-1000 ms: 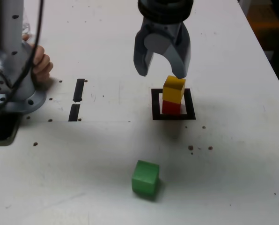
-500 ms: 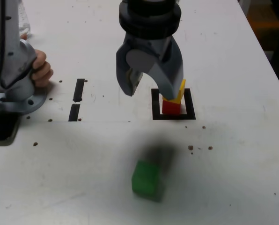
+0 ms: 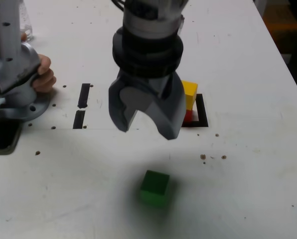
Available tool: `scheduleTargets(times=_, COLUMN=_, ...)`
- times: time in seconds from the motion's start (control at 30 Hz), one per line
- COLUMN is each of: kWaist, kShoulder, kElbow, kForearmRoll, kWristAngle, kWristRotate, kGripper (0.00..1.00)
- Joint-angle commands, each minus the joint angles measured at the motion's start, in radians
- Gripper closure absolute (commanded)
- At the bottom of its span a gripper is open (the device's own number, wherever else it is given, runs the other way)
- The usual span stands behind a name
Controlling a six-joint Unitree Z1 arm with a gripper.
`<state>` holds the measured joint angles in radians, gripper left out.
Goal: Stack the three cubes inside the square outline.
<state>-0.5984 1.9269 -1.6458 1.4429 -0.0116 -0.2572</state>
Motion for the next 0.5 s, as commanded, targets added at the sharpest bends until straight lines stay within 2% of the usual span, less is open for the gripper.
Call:
scheduleTargets(times=0.0, kWaist=-0.023, kShoulder=0.011, kElbow=-0.002, kForearmRoll=-0.003, kWristAngle=-0.008, kWristRotate=-0.018, kGripper=0.31)
scheduleTargets(times=0.47, kWaist=-0.101, kShoulder=0.085, kElbow=-0.033, kForearmRoll=-0.037, kWristAngle=-0.028, kWristRotate=-0.059, kGripper=0.31)
